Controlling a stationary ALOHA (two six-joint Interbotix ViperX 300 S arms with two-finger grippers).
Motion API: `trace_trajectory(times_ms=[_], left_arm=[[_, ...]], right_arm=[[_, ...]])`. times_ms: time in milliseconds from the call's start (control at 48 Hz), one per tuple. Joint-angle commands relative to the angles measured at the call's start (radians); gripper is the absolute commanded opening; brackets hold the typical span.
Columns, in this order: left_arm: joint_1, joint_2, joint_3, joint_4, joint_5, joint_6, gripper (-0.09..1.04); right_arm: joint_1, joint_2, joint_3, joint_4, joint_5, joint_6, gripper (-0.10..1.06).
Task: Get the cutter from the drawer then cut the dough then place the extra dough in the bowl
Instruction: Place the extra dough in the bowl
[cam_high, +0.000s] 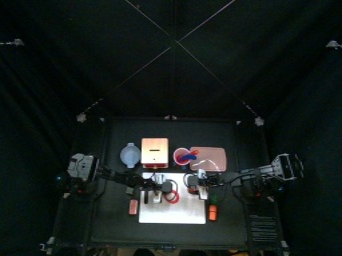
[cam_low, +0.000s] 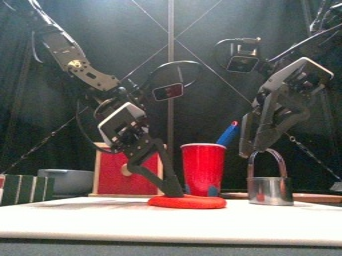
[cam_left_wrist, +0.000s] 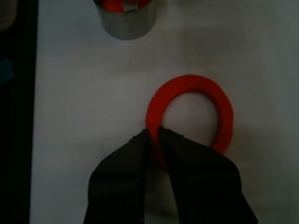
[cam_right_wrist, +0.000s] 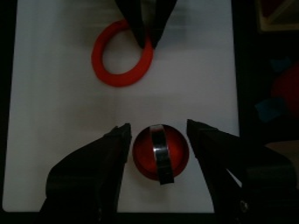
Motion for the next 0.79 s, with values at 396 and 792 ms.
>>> trace_trajectory(times_ms=[396,792], left_arm=[[0.031,-0.284,0.034,0.071,-0.04,0.015,0.58],[0.221,-0.603,0.207,0.101,-0.034,0.017,0.59]], right_arm=[[-0.018,-0.011,-0.028,-0.002,-0.003,-0.002,0.88],[-0.055,-0.008,-0.104,-0.046,-0.092,-0.006,0.88]])
